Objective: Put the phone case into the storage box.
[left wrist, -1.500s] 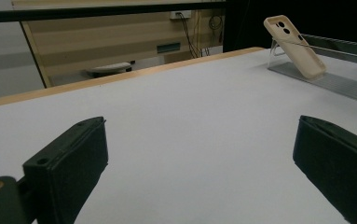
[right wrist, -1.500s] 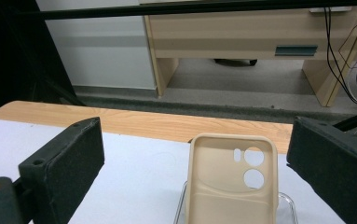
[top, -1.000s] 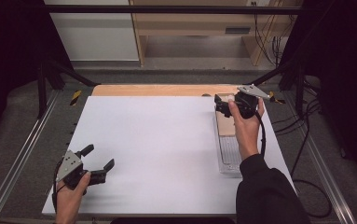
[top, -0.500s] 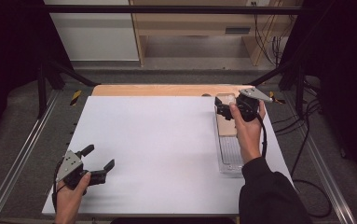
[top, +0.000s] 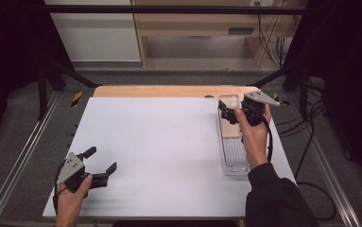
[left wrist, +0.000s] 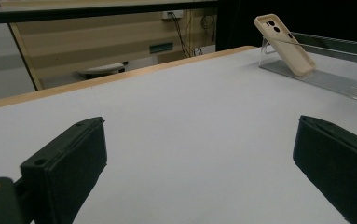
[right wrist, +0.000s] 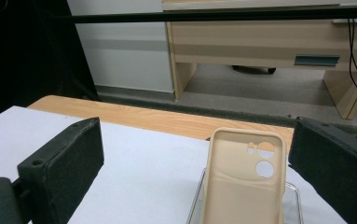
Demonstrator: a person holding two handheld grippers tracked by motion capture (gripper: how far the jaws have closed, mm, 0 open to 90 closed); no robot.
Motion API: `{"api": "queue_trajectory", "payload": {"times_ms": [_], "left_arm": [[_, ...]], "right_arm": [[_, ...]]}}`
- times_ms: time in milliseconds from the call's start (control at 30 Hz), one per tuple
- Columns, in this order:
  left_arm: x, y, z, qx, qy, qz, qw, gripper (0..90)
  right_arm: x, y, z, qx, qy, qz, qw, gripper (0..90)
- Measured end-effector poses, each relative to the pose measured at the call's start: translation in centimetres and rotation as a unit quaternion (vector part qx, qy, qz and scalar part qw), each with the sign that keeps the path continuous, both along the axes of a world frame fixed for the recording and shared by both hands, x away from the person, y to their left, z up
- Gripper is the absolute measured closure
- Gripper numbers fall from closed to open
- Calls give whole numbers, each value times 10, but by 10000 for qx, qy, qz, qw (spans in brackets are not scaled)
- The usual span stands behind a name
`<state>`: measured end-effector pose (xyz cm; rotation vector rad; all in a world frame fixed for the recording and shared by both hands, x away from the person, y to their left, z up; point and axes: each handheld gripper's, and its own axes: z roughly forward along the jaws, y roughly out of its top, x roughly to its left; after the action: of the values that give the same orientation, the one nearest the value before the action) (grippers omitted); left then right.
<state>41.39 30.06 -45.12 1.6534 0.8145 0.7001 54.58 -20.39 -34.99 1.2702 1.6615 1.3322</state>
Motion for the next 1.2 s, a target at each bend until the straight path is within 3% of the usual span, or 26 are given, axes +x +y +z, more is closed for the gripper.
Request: {"api": "queue_trajectory", "payload": {"times_ms": [733, 1200], "left_arm": [[-1, 0, 0, -19, 2, -30, 10000, 19], [-3, 0, 1, -78, -36, -28, 10000, 19]], "right_arm": [[-25, -12, -3, 72, -132, 109, 9998, 36], [-48, -18, -15, 24, -547, 264, 9981, 41]]}}
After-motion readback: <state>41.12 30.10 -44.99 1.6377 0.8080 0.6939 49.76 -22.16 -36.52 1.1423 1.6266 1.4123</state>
